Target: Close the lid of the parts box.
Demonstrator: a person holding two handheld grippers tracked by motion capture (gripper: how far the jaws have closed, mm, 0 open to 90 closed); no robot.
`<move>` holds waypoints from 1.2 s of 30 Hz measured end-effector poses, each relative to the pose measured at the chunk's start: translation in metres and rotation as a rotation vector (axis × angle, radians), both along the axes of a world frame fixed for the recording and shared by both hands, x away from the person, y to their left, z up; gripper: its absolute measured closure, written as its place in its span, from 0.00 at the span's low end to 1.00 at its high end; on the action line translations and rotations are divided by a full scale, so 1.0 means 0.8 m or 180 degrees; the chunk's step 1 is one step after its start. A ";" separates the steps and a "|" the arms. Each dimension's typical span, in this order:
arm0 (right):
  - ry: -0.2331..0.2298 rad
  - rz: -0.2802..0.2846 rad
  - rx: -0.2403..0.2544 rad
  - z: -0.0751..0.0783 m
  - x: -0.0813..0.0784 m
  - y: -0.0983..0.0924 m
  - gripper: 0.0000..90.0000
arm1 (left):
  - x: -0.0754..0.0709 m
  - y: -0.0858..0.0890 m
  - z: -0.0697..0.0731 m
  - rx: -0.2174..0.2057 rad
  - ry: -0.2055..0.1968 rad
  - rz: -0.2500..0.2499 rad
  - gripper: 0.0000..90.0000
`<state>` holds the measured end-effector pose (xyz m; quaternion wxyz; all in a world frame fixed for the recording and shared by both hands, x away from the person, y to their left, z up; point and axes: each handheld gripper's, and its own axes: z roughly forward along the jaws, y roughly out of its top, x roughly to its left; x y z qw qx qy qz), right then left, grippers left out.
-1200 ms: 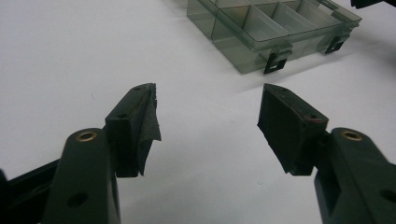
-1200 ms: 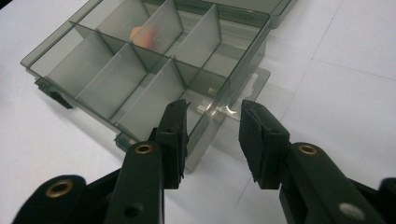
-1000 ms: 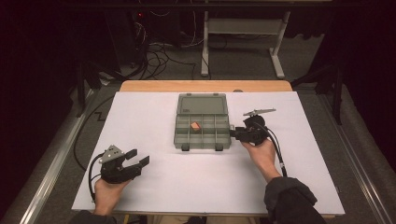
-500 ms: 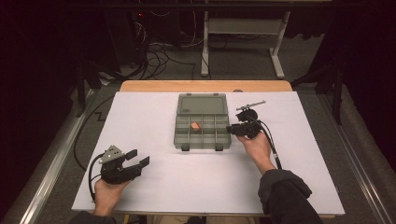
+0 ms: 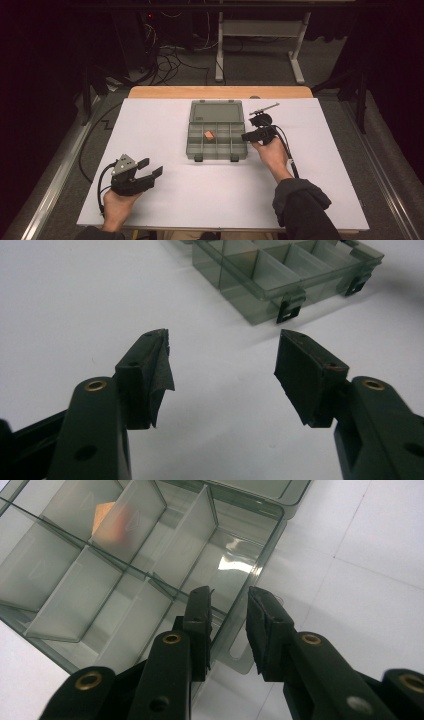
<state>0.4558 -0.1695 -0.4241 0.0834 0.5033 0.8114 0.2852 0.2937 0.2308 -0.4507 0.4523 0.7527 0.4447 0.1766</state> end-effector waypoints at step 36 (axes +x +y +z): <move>-0.0013 -0.0017 0.0109 -0.004 -0.003 -0.005 0.81 | 0.143 -0.049 0.013 -0.0140 0.0423 0.0109 0.48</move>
